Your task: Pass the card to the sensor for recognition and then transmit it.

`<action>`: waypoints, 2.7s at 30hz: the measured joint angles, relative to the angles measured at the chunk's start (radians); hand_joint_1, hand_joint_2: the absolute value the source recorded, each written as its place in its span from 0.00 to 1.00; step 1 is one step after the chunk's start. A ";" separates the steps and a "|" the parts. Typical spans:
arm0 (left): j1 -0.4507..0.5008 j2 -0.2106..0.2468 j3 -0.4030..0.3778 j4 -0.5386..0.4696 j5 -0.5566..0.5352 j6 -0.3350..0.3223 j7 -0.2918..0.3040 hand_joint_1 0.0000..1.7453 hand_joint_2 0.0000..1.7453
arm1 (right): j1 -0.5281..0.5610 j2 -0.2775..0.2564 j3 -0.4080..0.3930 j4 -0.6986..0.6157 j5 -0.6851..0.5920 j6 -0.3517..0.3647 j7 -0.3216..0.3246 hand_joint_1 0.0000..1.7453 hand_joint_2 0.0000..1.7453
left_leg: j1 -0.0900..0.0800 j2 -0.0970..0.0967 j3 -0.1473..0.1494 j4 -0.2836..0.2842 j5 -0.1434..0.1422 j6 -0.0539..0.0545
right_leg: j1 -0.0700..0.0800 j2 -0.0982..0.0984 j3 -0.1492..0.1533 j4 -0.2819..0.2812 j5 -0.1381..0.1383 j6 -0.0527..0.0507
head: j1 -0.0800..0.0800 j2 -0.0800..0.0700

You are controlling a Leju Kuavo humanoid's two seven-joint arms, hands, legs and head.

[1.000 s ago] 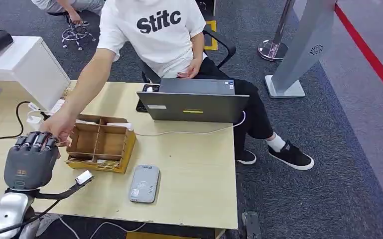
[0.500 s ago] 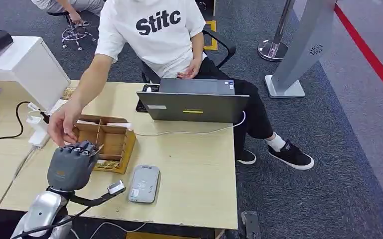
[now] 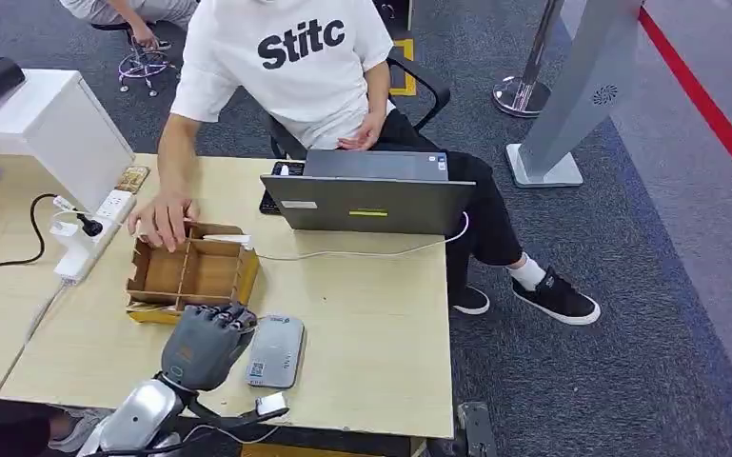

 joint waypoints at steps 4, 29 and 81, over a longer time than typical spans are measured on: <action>0.000 -0.002 -0.007 0.009 0.000 0.000 0.000 1.00 1.00 | 0.000 0.000 0.000 0.000 0.000 0.000 0.000 0.00 1.00 | 0.000 0.000 0.000 0.000 0.000 0.000 | 0.000 0.000 0.000 0.000 0.000 0.000 | 0.000 0.000; 0.002 0.043 -0.013 0.081 -0.056 -0.145 0.037 1.00 1.00 | 0.000 0.000 0.021 0.000 0.009 0.012 -0.005 0.00 1.00 | 0.000 0.000 0.000 0.000 0.000 0.000 | 0.000 0.000 0.000 0.000 0.000 0.000 | 0.000 0.000; -0.038 -0.046 0.204 -0.093 0.084 0.166 0.073 0.00 1.00 | 0.001 0.000 0.029 0.000 -0.003 0.002 -0.004 0.00 1.00 | 0.000 0.000 0.000 0.000 0.000 0.000 | 0.000 0.000 0.000 0.000 0.000 0.000 | 0.000 0.000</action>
